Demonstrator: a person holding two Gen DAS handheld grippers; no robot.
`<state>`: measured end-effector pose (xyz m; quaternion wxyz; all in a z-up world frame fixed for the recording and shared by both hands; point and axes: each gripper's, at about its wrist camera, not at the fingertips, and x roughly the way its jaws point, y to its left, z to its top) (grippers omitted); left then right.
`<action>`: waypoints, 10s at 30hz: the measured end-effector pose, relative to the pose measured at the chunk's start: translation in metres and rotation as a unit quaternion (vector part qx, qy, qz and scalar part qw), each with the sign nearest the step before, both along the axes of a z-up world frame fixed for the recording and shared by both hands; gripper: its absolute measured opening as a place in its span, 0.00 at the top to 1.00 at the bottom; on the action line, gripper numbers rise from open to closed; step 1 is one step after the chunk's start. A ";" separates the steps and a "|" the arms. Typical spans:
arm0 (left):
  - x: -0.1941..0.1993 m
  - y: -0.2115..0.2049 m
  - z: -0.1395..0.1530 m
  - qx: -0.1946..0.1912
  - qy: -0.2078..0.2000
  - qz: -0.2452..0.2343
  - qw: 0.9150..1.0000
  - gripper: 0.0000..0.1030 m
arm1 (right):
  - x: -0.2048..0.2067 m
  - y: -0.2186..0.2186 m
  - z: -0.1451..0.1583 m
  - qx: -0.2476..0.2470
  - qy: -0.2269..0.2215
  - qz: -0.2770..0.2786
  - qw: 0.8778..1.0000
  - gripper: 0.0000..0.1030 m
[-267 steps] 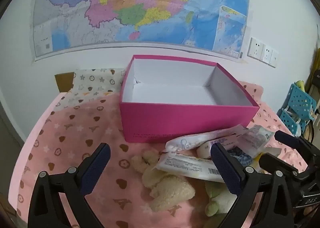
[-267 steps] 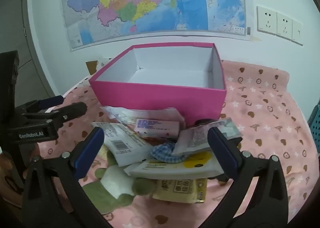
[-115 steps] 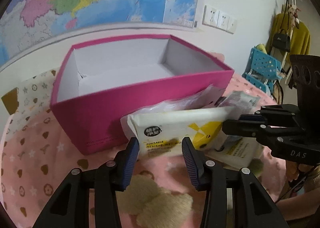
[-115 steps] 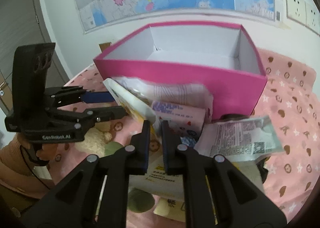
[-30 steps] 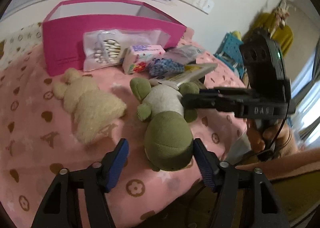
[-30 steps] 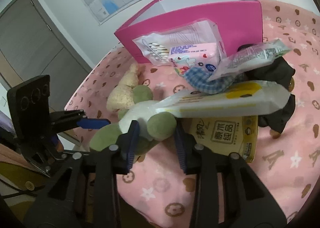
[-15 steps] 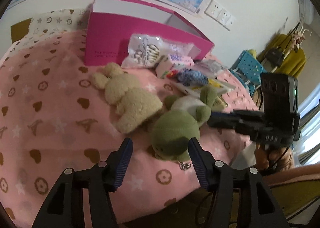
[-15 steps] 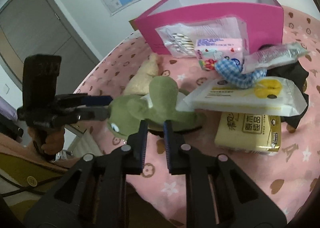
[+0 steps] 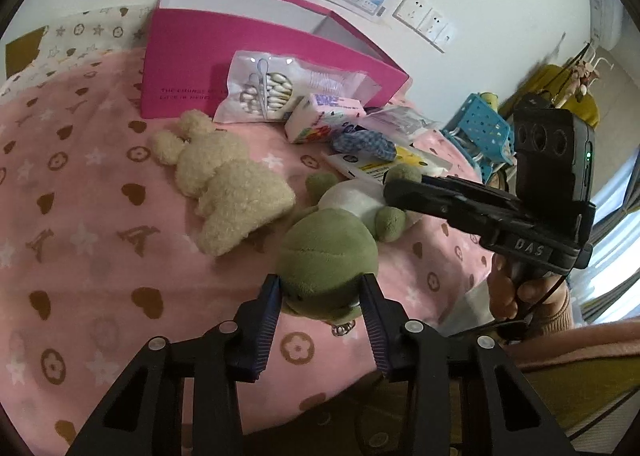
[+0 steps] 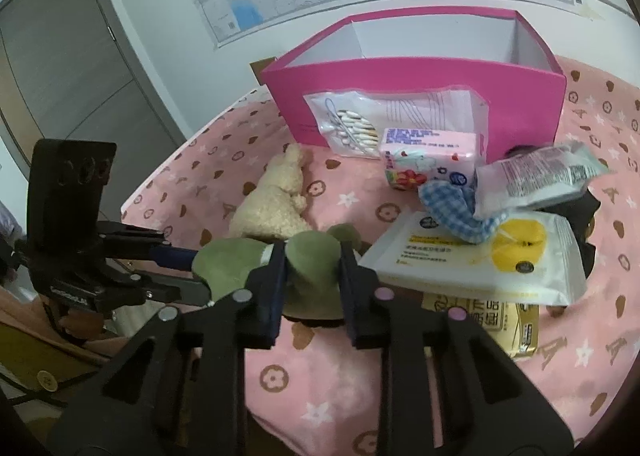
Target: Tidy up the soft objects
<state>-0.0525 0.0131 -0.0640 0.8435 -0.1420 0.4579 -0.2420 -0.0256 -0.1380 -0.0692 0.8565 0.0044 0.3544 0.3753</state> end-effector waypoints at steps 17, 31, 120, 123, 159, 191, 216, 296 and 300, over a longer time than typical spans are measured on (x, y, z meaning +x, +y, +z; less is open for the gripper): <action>0.030 0.025 0.104 0.019 -0.163 0.031 0.986 0.60 | 0.014 0.002 0.084 0.099 -0.071 0.028 0.992 0.74; 0.151 -0.002 0.123 0.069 -0.176 0.023 0.982 0.59 | 0.113 -0.018 0.121 0.090 -0.099 -0.057 0.989 0.74; 0.034 0.057 -0.009 0.001 -0.019 0.056 0.998 0.45 | 0.099 0.091 -0.030 0.004 0.107 0.084 0.991 0.65; 0.040 0.045 -0.008 -0.011 -0.019 0.032 0.999 0.45 | 0.096 0.084 -0.025 0.013 0.103 0.084 0.991 0.66; 0.200 0.029 0.086 0.089 -0.118 0.049 0.988 0.52 | 0.205 0.080 0.092 0.056 -0.021 -0.012 0.998 0.65; 0.109 -0.005 0.086 0.078 -0.166 0.030 0.983 0.51 | 0.087 -0.059 0.075 0.042 -0.044 -0.084 0.995 0.58; 0.127 -0.009 0.014 0.091 -0.078 0.039 0.992 0.57 | 0.112 -0.043 0.019 -0.024 -0.031 -0.108 0.993 0.89; 0.117 -0.018 0.012 0.083 -0.075 0.033 0.993 0.63 | 0.116 -0.066 0.020 -0.022 -0.044 -0.118 0.992 0.71; 0.121 -0.021 0.011 0.082 -0.074 0.033 0.993 0.79 | 0.116 -0.058 0.018 -0.034 -0.050 -0.103 0.993 0.94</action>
